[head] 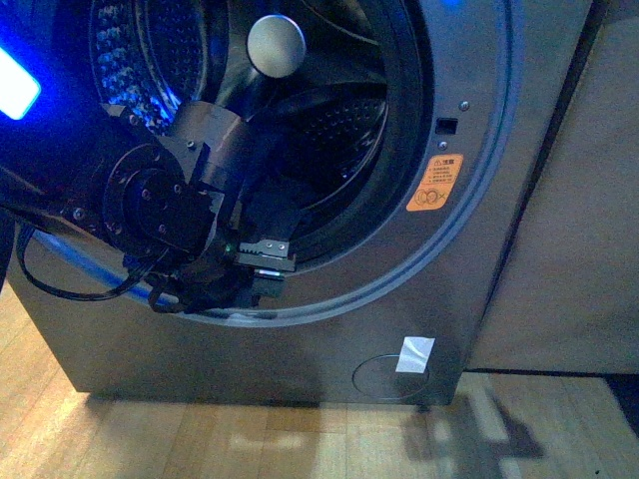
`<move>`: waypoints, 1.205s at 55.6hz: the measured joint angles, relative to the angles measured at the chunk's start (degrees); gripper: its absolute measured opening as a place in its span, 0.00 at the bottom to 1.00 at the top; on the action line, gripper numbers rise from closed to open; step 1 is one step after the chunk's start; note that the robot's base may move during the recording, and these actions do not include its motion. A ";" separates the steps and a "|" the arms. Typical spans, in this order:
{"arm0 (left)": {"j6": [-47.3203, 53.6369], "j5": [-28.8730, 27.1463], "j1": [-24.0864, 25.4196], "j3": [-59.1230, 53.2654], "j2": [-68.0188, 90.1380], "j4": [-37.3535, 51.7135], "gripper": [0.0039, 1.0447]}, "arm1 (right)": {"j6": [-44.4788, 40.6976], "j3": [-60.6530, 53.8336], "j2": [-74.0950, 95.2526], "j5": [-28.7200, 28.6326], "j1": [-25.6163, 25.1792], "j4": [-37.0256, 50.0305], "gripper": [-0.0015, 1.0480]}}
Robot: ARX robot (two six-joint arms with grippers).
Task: Collect clothes from washing machine
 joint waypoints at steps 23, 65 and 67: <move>2.56 3.06 2.75 -4.02 -2.43 4.24 0.28 | 0.00 0.00 0.00 0.00 0.00 0.00 0.93; 5.29 19.39 1.77 -27.06 -43.50 12.37 0.06 | 0.00 0.00 0.00 0.00 0.00 0.00 0.93; 5.42 20.41 1.25 -27.06 -45.90 11.54 0.06 | 0.00 0.00 0.00 0.00 0.00 0.00 0.93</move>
